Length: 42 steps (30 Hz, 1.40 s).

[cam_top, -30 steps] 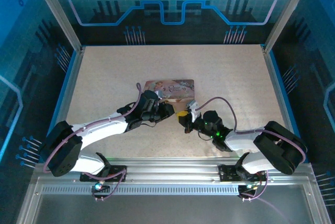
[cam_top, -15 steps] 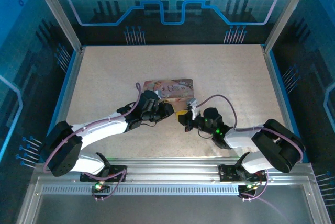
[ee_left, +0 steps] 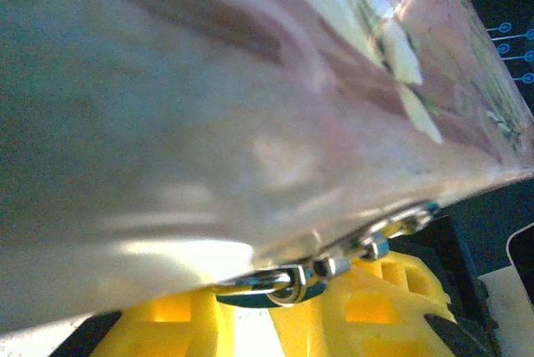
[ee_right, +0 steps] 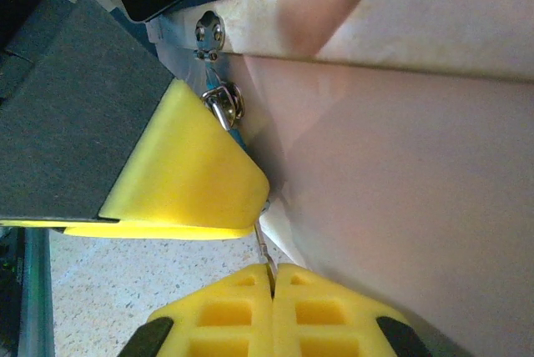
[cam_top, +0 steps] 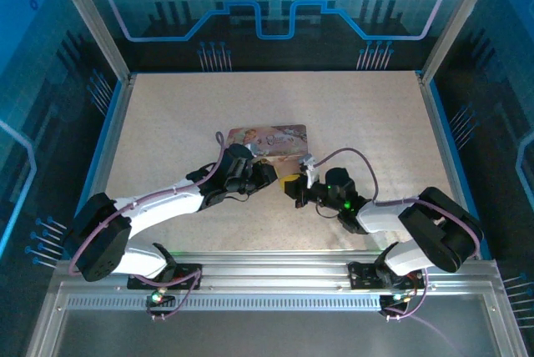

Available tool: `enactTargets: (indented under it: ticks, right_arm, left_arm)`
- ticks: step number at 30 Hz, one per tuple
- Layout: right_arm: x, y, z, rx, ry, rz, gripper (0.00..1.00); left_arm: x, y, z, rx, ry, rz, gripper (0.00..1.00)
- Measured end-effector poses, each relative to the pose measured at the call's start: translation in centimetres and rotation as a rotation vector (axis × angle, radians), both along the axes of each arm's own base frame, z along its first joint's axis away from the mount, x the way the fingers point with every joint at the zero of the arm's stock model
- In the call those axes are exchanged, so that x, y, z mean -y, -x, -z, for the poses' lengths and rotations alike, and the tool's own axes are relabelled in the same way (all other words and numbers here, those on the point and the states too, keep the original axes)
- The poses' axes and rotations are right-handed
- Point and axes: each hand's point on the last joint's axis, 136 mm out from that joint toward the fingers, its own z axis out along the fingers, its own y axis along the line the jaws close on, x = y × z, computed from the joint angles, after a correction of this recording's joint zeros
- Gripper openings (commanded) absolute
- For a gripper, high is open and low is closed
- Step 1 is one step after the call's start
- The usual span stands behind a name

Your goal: Unlock a padlock with a key

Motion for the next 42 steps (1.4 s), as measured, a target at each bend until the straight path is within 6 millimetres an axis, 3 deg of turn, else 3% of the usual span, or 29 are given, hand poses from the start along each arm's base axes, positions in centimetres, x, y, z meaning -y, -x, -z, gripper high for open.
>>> enactTargets:
  ticks: [20, 42]
  right_arm:
    - [-0.84, -0.40, 0.86, -0.017, 0.017, -0.024, 0.00]
    - [-0.76, -1.01, 0.38, -0.067, -0.036, -0.049, 0.00]
  left_arm:
    - [-0.50, -0.19, 0.66, -0.009, -0.028, -0.025, 0.20]
    - [-0.49, -0.54, 0.39, 0.007, -0.023, -0.035, 0.20]
